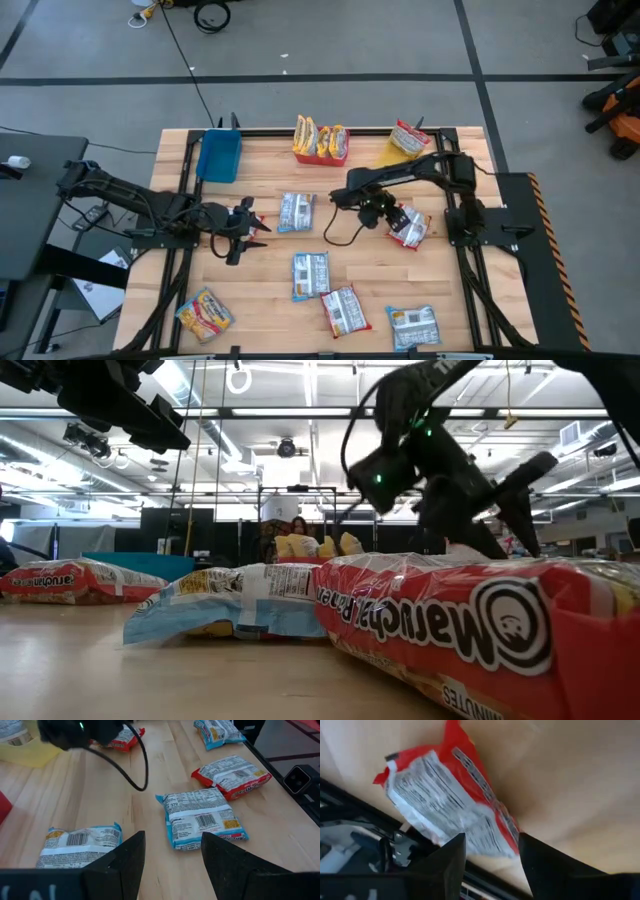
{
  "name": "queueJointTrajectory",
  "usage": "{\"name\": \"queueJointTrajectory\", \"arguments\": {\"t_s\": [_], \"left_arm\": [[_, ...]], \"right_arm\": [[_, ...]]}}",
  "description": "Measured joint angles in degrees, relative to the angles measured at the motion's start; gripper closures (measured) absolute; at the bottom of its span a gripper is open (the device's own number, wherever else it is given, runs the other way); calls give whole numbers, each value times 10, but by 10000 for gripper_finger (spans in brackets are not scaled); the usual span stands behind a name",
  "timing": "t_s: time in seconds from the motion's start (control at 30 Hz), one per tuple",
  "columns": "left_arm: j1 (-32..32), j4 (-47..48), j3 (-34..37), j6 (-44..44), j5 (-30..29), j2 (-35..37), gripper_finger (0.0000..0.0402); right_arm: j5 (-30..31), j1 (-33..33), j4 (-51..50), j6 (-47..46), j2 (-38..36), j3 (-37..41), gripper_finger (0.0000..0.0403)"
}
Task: Sort Maruchan noodles
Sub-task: Put the top right red noodle pack into the yellow bin
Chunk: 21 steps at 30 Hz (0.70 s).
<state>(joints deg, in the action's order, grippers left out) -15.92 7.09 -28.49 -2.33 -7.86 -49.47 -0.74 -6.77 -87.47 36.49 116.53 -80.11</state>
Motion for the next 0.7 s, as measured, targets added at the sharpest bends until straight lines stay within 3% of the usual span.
{"name": "queueJointTrajectory", "arguments": {"t_s": [0.4,0.5,0.63,0.7], "left_arm": [[0,2,0,-3,0,0,205],[0,2,0,-3,0,0,205],[0,2,0,-3,0,0,205],[0,1,0,-2,0,0,205]], "right_arm": [[-51,4,49,116,24,86,247],[-52,4,58,111,23,106,289],[-63,4,61,104,22,115,383],[-65,4,65,78,16,115,390]]}}
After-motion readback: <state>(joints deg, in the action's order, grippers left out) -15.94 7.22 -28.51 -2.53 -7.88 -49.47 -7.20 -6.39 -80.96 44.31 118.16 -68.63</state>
